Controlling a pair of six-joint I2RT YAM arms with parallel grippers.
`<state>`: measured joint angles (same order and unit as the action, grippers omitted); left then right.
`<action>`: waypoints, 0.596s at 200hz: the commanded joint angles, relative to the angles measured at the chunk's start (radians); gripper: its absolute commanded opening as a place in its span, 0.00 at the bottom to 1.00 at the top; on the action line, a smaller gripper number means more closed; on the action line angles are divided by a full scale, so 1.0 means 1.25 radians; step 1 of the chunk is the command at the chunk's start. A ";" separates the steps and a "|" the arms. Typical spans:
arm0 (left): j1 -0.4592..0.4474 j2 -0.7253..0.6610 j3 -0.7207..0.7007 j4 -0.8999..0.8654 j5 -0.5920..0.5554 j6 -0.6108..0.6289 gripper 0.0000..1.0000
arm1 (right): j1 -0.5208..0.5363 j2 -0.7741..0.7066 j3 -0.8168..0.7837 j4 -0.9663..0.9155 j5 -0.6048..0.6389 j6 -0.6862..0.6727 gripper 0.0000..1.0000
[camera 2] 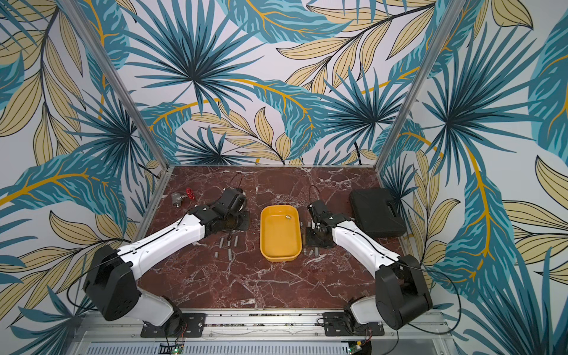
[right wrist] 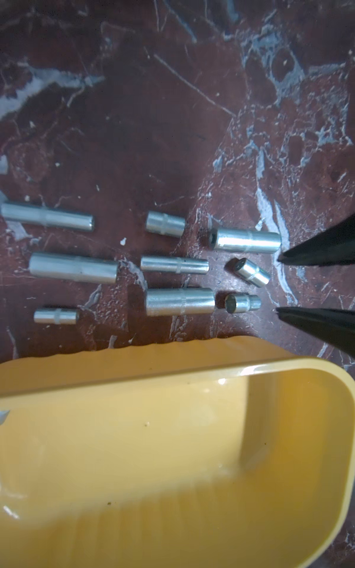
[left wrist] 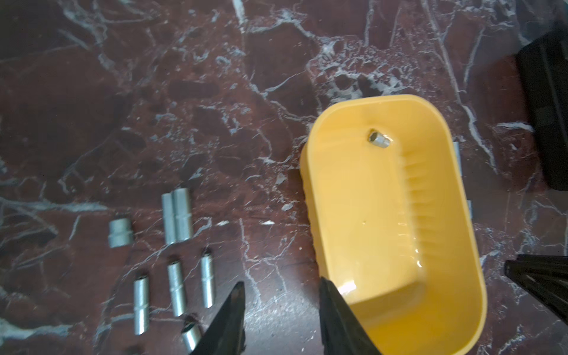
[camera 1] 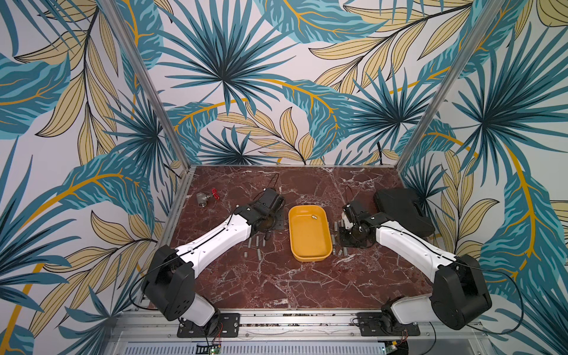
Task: Take out the socket from the storage box
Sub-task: Pick up the socket head from the storage box.
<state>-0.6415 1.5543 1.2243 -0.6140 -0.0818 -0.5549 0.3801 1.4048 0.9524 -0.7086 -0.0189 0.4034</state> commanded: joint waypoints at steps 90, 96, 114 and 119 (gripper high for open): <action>-0.089 0.370 0.402 -0.032 0.072 0.088 0.46 | -0.022 -0.059 -0.003 -0.019 -0.001 0.001 0.26; -0.088 0.383 0.413 -0.033 0.076 0.091 0.46 | -0.022 -0.061 -0.005 -0.019 -0.002 -0.001 0.26; -0.089 0.424 0.444 -0.034 0.085 0.102 0.46 | -0.025 -0.064 -0.007 -0.022 -0.002 -0.003 0.26; -0.088 0.436 0.455 -0.036 0.086 0.106 0.46 | -0.024 -0.064 -0.008 -0.022 -0.002 -0.004 0.27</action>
<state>-0.7540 2.0495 1.7077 -0.6323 0.0048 -0.4576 0.3550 1.3464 0.9520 -0.7097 -0.0200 0.4038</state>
